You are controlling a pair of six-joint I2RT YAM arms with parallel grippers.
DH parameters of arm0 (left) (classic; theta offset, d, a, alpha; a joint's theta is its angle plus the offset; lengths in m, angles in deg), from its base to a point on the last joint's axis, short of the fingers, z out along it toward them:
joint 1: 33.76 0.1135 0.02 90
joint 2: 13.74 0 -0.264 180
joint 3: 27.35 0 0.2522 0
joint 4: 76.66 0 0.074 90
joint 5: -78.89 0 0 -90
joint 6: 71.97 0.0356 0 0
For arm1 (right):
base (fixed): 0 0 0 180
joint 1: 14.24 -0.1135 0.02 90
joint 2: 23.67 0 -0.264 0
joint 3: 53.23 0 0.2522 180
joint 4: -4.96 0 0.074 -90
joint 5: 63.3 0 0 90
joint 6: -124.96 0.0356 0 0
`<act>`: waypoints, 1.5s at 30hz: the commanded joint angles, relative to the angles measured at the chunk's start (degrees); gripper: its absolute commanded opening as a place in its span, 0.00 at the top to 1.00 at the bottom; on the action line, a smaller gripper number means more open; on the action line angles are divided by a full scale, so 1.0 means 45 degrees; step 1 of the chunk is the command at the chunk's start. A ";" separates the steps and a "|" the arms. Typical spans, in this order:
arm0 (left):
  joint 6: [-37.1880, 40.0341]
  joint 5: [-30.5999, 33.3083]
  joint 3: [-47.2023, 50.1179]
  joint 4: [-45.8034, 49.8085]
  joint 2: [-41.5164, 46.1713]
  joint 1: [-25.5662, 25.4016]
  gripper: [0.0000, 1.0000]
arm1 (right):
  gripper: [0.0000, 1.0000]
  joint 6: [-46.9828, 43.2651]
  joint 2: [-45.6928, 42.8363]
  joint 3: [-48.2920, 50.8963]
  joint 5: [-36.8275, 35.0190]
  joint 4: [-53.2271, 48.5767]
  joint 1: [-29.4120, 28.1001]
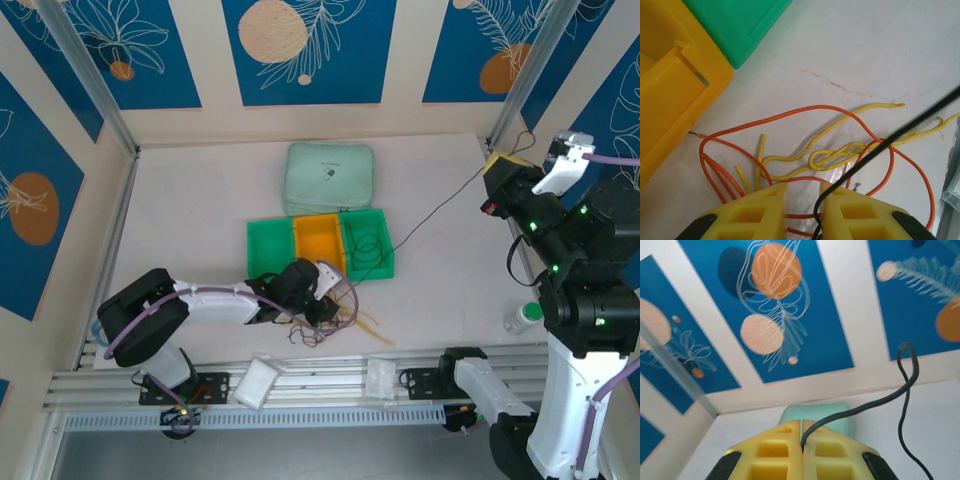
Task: Untangle the cables
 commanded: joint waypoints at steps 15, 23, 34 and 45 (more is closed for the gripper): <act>0.0035 -0.0136 -0.0023 0.0409 -0.0524 -0.0089 0.77 | 1.00 -0.3779 -0.1241 0.0349 -0.6584 0.3625 -0.0058; -0.0061 -0.0209 -0.0310 0.0725 -0.0233 -0.0089 0.69 | 1.00 -0.4230 -0.0337 -0.1140 -0.5995 0.1760 -0.0973; -0.0163 -0.1293 -0.2345 0.2870 0.1113 0.0004 0.25 | 1.00 -0.3395 0.0367 -0.0959 -0.4388 -0.0519 -0.1222; -0.0696 -0.0528 -0.3696 0.5530 0.3061 0.0866 0.24 | 1.00 -0.1611 0.1934 -0.0447 0.0677 0.0387 -0.1293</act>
